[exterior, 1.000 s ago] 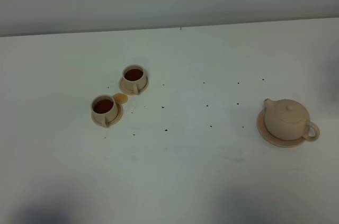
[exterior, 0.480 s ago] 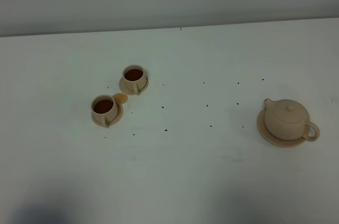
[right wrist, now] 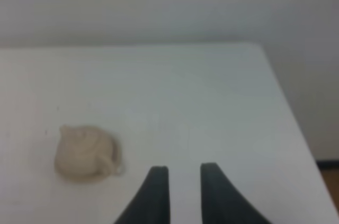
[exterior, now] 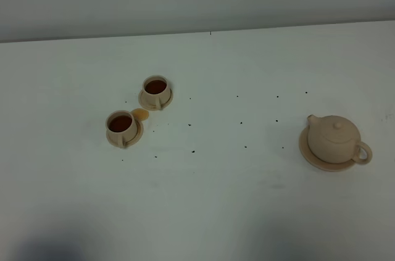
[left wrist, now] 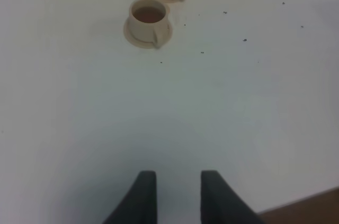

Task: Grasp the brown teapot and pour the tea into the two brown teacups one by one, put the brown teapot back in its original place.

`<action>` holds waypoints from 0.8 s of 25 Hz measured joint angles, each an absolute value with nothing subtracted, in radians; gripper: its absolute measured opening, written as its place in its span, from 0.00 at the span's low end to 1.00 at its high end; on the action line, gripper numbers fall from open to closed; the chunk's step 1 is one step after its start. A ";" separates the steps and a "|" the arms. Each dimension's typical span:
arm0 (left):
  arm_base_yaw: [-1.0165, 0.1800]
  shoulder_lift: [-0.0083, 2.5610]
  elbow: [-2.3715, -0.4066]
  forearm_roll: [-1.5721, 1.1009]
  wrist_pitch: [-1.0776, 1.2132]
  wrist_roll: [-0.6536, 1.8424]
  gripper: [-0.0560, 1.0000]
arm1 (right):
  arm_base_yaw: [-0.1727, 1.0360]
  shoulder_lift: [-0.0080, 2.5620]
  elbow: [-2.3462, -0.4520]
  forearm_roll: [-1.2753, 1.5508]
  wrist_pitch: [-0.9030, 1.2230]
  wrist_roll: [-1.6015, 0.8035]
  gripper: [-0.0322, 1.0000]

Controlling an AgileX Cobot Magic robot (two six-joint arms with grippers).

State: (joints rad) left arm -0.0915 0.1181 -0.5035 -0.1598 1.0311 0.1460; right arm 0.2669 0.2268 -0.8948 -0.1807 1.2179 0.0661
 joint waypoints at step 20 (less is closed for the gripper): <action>-0.092 0.118 -0.504 -0.160 1.031 0.146 0.27 | -0.030 0.062 -0.535 -0.025 1.212 0.000 0.18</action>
